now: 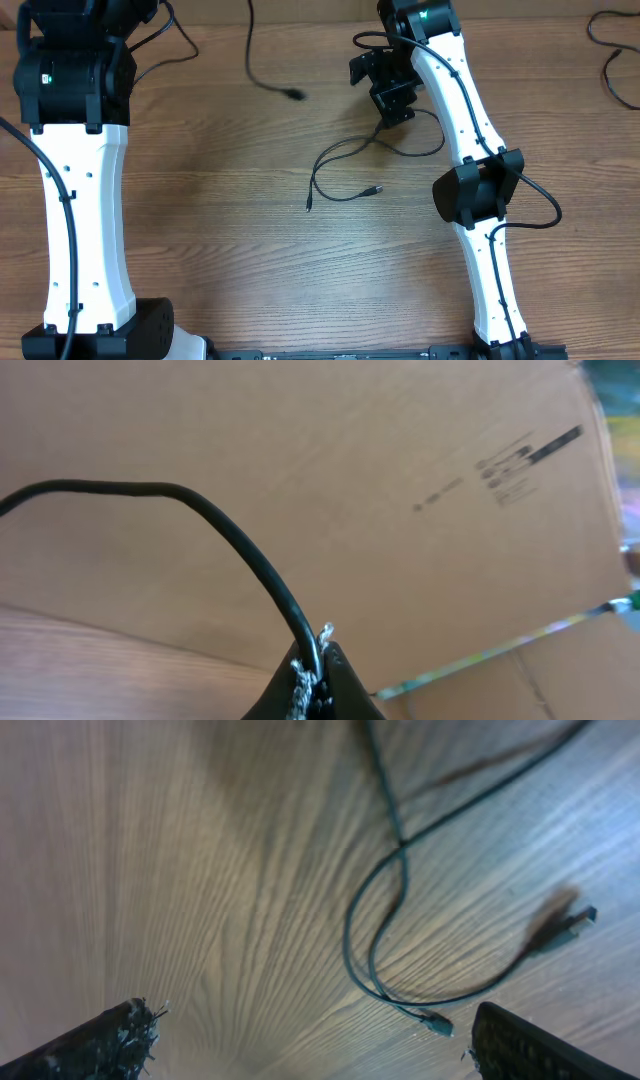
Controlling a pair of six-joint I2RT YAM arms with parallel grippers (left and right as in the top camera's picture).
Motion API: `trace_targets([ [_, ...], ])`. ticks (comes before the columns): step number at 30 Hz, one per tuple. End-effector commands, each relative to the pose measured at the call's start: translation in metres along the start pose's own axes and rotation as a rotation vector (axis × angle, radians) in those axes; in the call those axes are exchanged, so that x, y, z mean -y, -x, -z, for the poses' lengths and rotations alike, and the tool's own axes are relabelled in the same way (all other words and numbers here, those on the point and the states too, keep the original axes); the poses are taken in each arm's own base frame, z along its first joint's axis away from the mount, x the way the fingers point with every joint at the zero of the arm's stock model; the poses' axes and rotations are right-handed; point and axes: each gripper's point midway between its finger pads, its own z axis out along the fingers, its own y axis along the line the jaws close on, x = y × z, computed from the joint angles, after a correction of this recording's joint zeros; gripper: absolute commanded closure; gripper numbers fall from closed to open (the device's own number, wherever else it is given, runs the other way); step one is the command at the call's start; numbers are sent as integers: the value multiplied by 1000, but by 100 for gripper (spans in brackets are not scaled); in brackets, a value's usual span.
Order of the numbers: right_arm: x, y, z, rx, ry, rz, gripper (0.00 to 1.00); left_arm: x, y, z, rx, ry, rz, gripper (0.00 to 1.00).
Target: Untangle cables
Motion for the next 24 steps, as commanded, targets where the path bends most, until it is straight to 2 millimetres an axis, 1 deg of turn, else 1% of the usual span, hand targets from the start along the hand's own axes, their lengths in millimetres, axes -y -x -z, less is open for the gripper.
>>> trace_targets([
  [1,7,-1,-6,6,-36,-107,0,7,10,17,38,14,-78,96],
  [7,27,8,-32,62,-139,-173,0,-7,-1,17,-7,70,-102,96],
  [11,33,13,-50,79,-173,-172,0,-16,-7,18,-29,107,-114,96],
  [16,44,26,-68,130,-215,-174,0,-19,-10,18,-42,118,-122,96],
  [17,49,28,-75,127,-235,-179,0,-19,-10,18,-42,118,-122,96],
  [19,53,29,-84,125,-249,-182,0,-19,-10,18,-42,118,-122,96],
  [21,55,31,-90,126,-253,-182,9,-19,-10,18,-42,118,-122,96],
  [24,57,35,-99,132,-253,-182,27,-20,-11,18,-48,123,-120,96],
])
